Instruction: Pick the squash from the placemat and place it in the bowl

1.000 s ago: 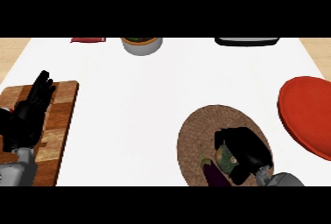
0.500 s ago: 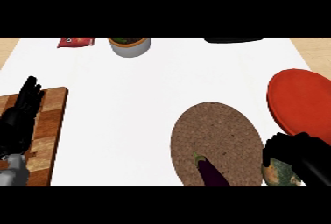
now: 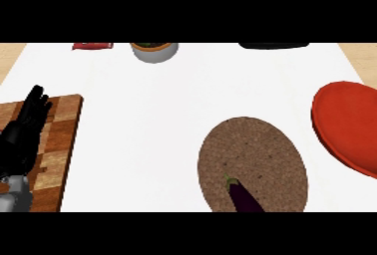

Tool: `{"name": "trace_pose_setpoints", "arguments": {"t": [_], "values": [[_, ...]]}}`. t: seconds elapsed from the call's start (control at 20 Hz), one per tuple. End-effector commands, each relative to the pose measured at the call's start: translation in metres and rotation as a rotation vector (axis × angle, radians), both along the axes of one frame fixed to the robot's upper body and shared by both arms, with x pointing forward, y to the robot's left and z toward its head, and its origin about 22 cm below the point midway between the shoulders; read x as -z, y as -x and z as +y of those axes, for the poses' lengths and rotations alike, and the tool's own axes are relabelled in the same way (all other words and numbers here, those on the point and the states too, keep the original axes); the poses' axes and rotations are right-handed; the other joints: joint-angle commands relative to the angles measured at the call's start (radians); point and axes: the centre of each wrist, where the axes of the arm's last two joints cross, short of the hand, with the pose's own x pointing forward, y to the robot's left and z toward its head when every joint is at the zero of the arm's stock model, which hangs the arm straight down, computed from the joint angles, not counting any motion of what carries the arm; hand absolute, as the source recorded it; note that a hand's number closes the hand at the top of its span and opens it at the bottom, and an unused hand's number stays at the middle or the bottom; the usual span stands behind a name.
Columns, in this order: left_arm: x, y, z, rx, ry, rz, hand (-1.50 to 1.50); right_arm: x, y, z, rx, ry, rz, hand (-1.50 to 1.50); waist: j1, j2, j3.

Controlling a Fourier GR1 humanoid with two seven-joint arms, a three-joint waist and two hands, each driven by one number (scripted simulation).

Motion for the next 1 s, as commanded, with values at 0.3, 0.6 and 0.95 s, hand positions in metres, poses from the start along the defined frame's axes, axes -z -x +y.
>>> {"name": "trace_pose_setpoints", "arguments": {"t": [0.3,0.6,0.95], "values": [[-0.012,0.000,-0.015,0.064,-0.007,-0.008,0.00,0.003,-0.036,-0.078,0.057,-0.137,0.086,1.50,0.066,0.012,0.000],[-0.016,-0.028,-0.024,0.057,-0.009,-0.012,0.00,0.020,-0.087,-0.083,0.058,-0.151,0.097,1.50,0.062,0.013,0.000],[-0.007,-0.023,-0.003,0.084,0.004,-0.002,0.00,0.065,-0.142,-0.088,0.055,-0.149,0.085,1.50,0.071,0.016,0.001]]}}
